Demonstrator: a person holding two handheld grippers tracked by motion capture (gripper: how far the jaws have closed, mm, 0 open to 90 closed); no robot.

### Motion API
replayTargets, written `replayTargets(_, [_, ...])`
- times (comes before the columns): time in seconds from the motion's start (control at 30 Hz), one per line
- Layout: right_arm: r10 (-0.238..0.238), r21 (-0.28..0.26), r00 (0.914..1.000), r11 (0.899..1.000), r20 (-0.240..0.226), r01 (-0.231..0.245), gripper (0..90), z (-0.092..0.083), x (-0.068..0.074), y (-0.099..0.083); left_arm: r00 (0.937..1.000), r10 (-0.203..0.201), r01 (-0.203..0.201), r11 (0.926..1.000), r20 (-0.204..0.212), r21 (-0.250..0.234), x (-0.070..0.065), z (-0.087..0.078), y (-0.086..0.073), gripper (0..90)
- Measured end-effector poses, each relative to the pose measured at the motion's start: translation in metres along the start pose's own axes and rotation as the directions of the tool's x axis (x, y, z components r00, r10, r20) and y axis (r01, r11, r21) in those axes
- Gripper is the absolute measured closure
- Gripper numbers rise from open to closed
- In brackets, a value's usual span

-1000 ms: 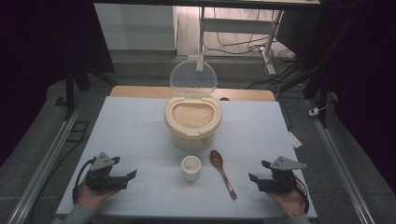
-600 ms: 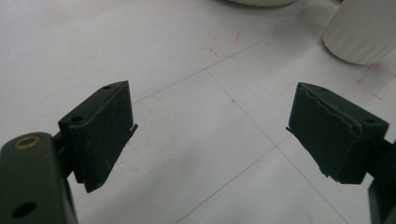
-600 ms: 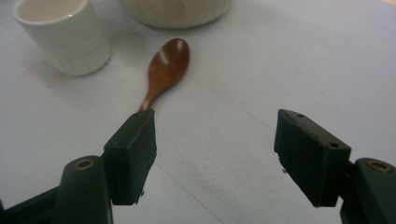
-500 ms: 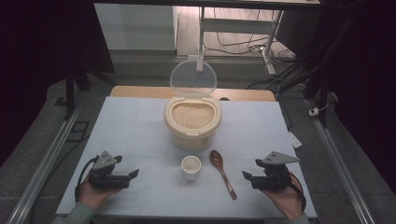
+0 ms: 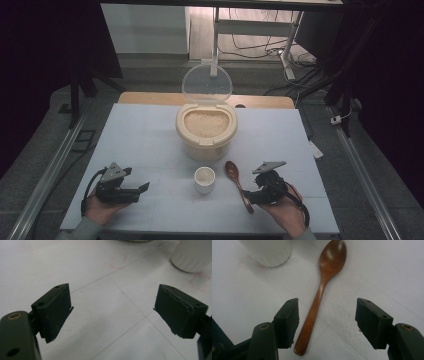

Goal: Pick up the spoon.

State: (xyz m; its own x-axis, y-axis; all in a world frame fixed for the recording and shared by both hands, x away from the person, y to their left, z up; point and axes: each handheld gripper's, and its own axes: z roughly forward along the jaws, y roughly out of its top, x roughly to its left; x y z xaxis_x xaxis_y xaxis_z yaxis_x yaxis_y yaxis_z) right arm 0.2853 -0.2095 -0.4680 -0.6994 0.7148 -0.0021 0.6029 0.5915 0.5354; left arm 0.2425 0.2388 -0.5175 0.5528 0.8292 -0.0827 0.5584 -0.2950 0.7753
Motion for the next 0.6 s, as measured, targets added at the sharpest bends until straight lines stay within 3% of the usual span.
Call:
replayTargets(0.23, [0.015, 0.088, 0.9998, 0.996, 0.01, -0.016, 39.6, 0.016, 0.01, 0.007, 0.9999, 0.014, -0.014, 0.9999, 0.001, 0.003, 0.0, 0.001, -0.001, 14.1])
replayTargets(0.37, [0.022, 0.153, 0.9997, 0.988, 0.011, -0.023, 43.2, 0.027, 0.017, 0.009, 0.9999, 0.017, -0.017, 0.9999, 0.003, 0.002, 0.0, 0.0, -0.002, 14.1])
replayTargets(0.6, [0.021, 0.187, 0.9989, 0.982, 0.043, -0.029, 52.7, 0.037, 0.018, 0.009, 0.9997, 0.025, -0.025, 0.9996, -0.007, 0.011, 0.0, 0.002, -0.003, 14.1])
